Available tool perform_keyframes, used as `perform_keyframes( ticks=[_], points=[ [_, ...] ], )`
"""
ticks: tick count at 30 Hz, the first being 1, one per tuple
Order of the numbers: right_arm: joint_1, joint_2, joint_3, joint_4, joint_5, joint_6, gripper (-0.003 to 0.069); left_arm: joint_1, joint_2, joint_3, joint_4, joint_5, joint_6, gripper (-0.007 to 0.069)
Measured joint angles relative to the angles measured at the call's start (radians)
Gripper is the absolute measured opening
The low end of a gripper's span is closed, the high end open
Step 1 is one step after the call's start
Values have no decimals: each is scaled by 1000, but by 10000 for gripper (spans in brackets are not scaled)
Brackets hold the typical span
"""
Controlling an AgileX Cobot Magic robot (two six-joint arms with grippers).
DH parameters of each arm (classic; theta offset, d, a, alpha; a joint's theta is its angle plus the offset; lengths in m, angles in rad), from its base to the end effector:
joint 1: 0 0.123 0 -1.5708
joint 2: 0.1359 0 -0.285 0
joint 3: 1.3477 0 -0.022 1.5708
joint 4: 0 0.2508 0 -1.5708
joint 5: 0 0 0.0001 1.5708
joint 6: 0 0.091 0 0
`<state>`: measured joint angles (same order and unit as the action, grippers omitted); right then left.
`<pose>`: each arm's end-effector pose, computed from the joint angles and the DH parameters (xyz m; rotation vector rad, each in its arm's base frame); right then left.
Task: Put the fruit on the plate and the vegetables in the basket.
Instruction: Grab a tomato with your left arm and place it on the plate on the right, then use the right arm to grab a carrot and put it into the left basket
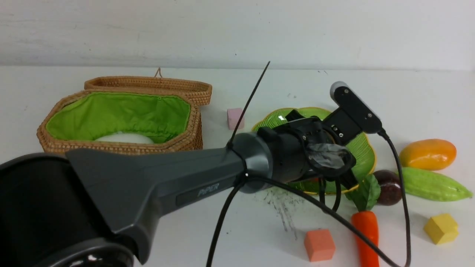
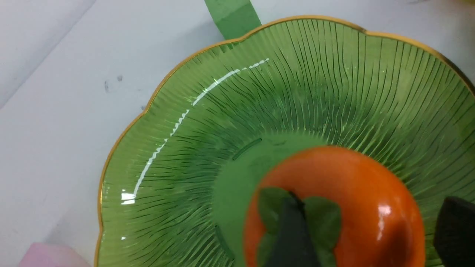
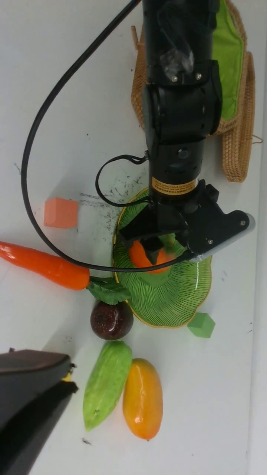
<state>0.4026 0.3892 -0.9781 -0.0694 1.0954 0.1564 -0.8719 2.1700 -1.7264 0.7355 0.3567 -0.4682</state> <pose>0.0190 0.0020 0.4030 -0.2372 1.9849 0.2788 0.3416 -0.3732 0.2156 1.0308 1.9193 -0.1025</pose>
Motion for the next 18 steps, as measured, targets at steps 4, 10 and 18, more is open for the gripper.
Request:
perform_keyframes(
  ticks=[4, 10, 18],
  points=[
    [0, 0, 0, 4, 0, 0, 44, 0, -23, 0, -19, 38, 0, 647],
    [0, 20, 0, 31, 32, 0, 52, -34, -141, 0, -31, 184, -1, 609],
    [0, 241, -27, 77, 151, 0, 57, -170, -439, -1, -167, 511, -1, 73]
  ],
)
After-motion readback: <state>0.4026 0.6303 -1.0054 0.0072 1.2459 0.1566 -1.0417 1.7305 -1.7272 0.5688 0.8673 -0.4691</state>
